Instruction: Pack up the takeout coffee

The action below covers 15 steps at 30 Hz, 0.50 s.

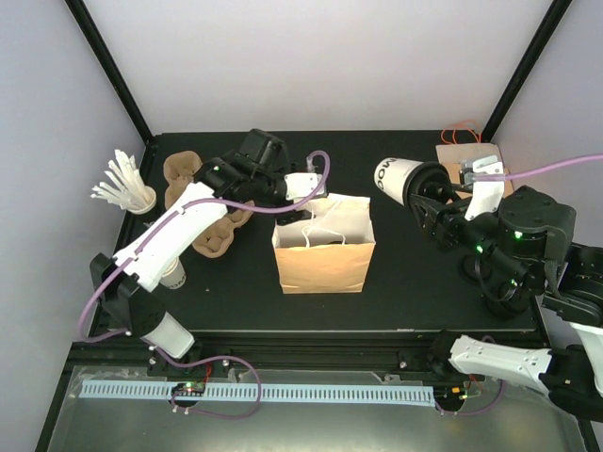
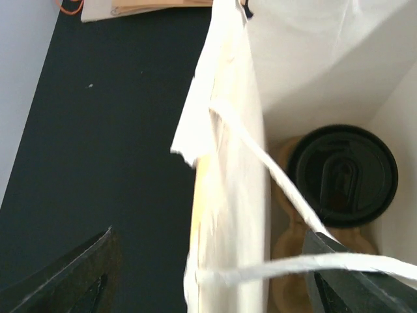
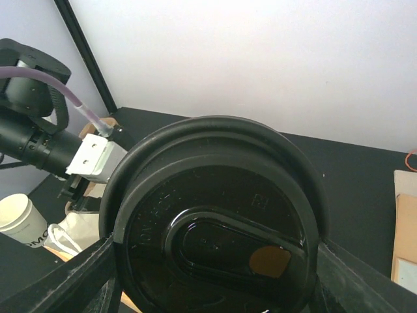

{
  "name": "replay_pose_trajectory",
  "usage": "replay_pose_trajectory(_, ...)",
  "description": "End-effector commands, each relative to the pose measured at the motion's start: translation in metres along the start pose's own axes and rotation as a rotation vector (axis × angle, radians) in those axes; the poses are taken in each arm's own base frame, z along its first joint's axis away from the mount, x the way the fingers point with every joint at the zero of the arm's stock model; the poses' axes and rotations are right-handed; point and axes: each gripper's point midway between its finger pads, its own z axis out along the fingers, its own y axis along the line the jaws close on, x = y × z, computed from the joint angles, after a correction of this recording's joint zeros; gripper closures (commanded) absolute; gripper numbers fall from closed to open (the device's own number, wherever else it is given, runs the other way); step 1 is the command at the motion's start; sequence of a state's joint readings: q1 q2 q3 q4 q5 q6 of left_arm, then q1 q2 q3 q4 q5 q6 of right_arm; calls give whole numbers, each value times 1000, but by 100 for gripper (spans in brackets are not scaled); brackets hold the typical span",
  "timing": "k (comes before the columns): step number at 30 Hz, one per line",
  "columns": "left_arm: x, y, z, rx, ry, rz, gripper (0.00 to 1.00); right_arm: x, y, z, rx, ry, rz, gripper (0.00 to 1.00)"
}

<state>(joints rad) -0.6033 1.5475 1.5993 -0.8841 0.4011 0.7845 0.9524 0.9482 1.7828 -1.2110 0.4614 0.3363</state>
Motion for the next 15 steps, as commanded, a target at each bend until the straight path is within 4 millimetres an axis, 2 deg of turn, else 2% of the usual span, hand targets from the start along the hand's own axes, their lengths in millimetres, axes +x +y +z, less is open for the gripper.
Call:
replay_pose_trajectory(1,-30,3,7,34,-70,58,24,0,-6,-3,23,-7,23,67)
replay_pose_trajectory(5,-51,24,11,-14,-137,-31,33,2,-7,-4,21,-3,31,67)
replay_pose_trajectory(8,-58,40,12,-62,-170,-133,45,4,-8,-5,22,-7,40,67)
replay_pose_trajectory(10,-58,51,11,-92,-185,-233,53,6,-10,-6,24,-7,43,67)
replay_pose_trajectory(13,-54,58,10,-86,-202,-355,63,9,-13,-7,33,-5,44,67)
replay_pose_trajectory(15,-47,59,14,-78,-193,-412,66,11,-13,-7,34,-5,46,67)
